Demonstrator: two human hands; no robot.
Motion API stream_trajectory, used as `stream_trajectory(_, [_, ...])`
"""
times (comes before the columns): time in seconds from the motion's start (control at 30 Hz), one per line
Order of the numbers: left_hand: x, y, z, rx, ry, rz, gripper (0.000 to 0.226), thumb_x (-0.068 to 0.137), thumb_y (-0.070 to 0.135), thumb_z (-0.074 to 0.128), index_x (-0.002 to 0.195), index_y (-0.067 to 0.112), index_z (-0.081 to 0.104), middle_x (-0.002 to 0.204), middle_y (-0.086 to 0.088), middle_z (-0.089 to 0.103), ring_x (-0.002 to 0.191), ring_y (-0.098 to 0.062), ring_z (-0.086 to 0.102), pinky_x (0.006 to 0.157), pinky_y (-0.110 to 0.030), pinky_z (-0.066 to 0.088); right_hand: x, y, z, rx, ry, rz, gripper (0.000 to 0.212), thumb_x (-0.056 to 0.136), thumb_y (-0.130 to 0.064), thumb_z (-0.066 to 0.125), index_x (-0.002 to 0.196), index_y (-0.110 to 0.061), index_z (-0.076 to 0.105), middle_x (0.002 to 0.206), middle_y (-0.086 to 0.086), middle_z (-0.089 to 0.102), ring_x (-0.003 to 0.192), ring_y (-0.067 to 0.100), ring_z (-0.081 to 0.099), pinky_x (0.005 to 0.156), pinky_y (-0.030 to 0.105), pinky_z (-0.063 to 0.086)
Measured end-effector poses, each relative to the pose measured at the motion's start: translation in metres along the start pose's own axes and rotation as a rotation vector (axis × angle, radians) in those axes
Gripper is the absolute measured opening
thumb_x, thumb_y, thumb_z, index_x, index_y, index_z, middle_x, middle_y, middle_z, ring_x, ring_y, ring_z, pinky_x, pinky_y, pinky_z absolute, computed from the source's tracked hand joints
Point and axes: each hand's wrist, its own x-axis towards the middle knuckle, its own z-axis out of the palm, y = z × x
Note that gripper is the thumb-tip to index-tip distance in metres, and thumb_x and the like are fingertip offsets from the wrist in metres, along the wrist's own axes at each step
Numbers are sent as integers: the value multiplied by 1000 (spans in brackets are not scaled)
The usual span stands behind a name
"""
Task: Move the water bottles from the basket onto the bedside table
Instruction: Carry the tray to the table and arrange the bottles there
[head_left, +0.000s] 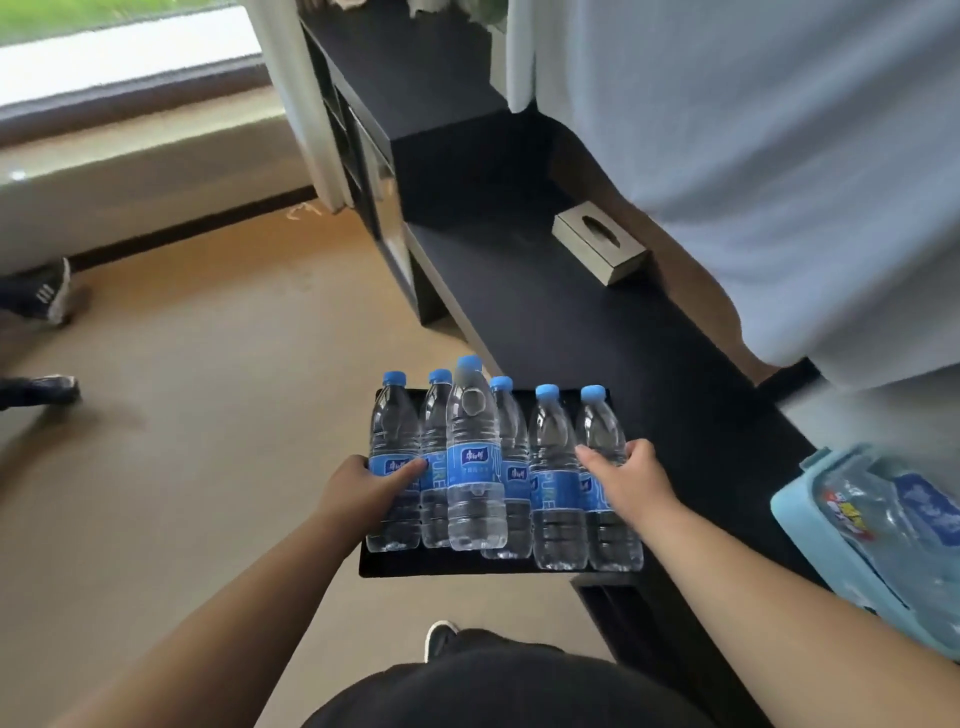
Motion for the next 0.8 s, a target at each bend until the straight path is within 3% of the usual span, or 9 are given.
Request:
stream_trajectory(0.1, [5,-18,-37,-64,46,-36,62,69,62,86,98,13,62,92,-10,75,82,-28,75,73,-52,64,8,-31,39,-34,-45,-39,86,81,-68,71,140,-16,37,103,-9,51,86,8,54,58,26,39])
stream_trajectory(0.27, [12,-42,-82,-136,120,-119,71,65,64,86,103,11,61,96,-11,74,85,-28,75,75,-53,64,20,-76,86,-94,-131,-108,87,81,-67,72,140,-14,37,106,-8,53,88,11,55,58,26,39])
stream_trajectory(0.43, [22,-48,-101,-218,188,-149,85,46,76,81,100,12,64,90,-8,76,80,-25,76,73,-48,65,45,-117,112,-156,-212,-161,87,80,-66,73,139,-12,39,123,5,59,101,23,61,62,31,44])
stream_trajectory(0.57, [42,-44,-107,-267,227,-175,80,51,74,83,100,13,66,91,-8,77,81,-25,77,75,-50,65,73,-150,126,-206,-259,-199,92,81,-67,72,145,-13,34,118,1,49,101,22,54,62,30,41])
stream_trajectory(0.67, [62,-36,-109,-294,256,-211,74,58,70,84,101,13,66,90,-7,77,78,-23,77,73,-47,65,100,-175,133,-227,-305,-234,88,81,-67,73,141,-14,36,116,0,55,96,18,59,59,27,42])
stream_trajectory(0.8, [88,-15,-108,-343,317,-229,67,64,63,87,101,12,64,92,-7,77,77,-22,77,73,-45,65,135,-209,137,-256,-357,-257,81,80,-67,72,134,-16,39,114,3,62,95,19,64,63,33,50])
